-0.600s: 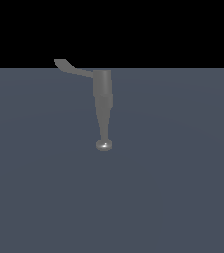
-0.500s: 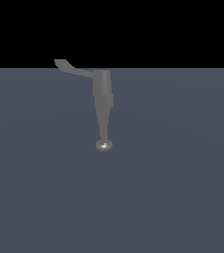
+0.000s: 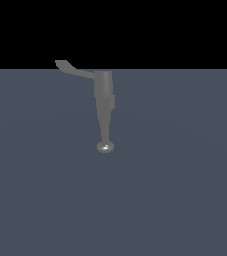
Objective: Turn on the faucet by rotating a designated handle.
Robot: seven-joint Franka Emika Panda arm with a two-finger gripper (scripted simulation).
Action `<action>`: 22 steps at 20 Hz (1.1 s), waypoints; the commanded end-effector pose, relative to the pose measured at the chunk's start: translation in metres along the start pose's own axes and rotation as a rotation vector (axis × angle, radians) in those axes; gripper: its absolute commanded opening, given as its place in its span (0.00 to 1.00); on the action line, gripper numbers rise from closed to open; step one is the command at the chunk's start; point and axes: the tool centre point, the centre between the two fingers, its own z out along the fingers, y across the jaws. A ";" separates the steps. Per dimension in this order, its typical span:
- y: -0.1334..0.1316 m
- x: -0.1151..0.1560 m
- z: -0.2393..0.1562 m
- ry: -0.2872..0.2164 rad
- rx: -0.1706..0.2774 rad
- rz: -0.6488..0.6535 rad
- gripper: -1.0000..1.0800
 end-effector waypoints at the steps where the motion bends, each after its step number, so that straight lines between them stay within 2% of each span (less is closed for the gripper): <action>1: -0.001 0.000 0.000 0.002 0.001 -0.004 0.00; 12: -0.003 0.016 0.004 -0.003 0.017 0.065 0.00; 22: -0.011 0.055 0.018 -0.020 0.050 0.236 0.00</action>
